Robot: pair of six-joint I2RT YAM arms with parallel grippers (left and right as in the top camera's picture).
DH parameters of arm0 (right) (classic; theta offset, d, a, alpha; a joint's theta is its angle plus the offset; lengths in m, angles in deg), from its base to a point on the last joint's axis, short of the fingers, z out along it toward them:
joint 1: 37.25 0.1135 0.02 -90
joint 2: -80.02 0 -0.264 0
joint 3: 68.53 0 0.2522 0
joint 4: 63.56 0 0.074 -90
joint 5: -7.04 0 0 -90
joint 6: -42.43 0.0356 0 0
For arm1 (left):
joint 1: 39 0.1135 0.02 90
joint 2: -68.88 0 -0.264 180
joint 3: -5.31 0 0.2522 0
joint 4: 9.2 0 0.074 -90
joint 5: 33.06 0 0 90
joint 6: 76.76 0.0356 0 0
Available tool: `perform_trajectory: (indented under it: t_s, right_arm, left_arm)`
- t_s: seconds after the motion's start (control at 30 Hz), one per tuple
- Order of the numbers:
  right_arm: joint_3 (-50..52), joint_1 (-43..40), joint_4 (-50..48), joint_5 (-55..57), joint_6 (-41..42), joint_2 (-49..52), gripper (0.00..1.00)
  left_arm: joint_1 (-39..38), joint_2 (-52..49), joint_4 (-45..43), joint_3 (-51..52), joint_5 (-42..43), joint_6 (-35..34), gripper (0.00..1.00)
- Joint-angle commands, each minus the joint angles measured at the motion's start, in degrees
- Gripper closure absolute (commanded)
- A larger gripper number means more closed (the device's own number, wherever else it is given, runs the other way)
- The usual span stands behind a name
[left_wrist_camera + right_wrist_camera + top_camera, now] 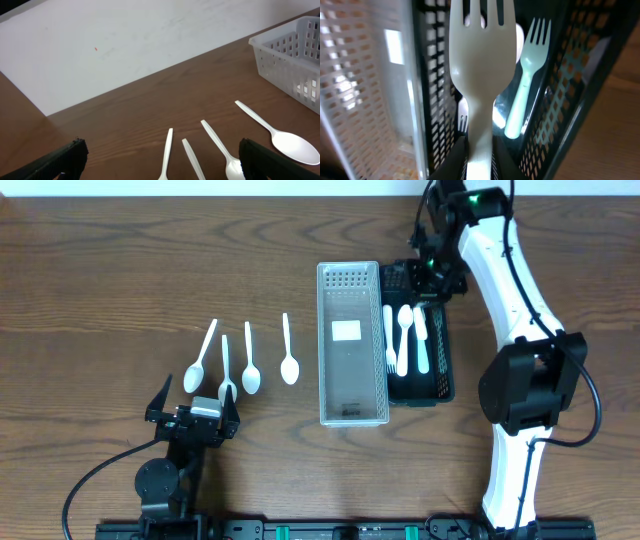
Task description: Pack container
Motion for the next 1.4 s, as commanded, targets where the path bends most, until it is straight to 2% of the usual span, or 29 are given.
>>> perform_trajectory:
  t_s: [0.0,0.07,0.2,0.3,0.47,0.6,0.73,0.83,0.93,1.1,1.37]
  right_arm:
    - [3.0,0.1,-1.0,0.8,1.2,-0.4,0.85]
    - [4.3,0.2,-1.6,0.8,1.2,-0.4,0.74]
    - [4.9,0.3,-1.8,0.8,1.0,-0.4,0.35]
    - [4.8,0.2,-2.1,0.8,1.0,-0.4,0.18]
    - [2.1,-2.3,-1.2,0.8,-0.9,-0.4,0.01]
    - [-5.2,-7.0,2.3,0.8,-4.7,-0.5,0.01]
    - [-14.8,-13.6,7.5,1.0,-12.8,-0.5,0.01]
    - [-18.9,-18.4,10.2,4.3,-15.9,-0.5,0.01]
    - [-18.9,-23.0,10.7,8.6,-16.0,-0.5,0.01]
    - [-14.5,-29.9,8.0,8.9,-16.0,-0.4,0.01]
    - [-9.4,-36.1,1.6,8.7,-12.7,-0.4,0.01]
  left_arm:
    - [0.3,0.3,1.9,1.0,0.9,-0.5,0.02]
    - [0.3,0.3,1.9,1.0,0.9,-0.5,0.02]
    - [0.3,0.3,1.9,1.0,0.9,-0.5,0.02]
    - [0.3,0.3,1.9,1.0,0.9,-0.5,0.02]
    - [0.3,0.3,1.9,1.0,0.9,-0.5,0.02]
    - [0.3,0.3,1.9,1.0,0.9,-0.5,0.02]
    - [0.3,0.3,1.9,1.0,0.9,-0.5,0.02]
    - [0.3,0.3,1.9,1.0,0.9,-0.5,0.02]
    - [0.3,0.3,1.9,1.0,0.9,-0.5,0.02]
    - [0.3,0.3,1.9,1.0,0.9,-0.5,0.02]
    - [0.3,0.3,1.9,1.0,0.9,-0.5,0.02]
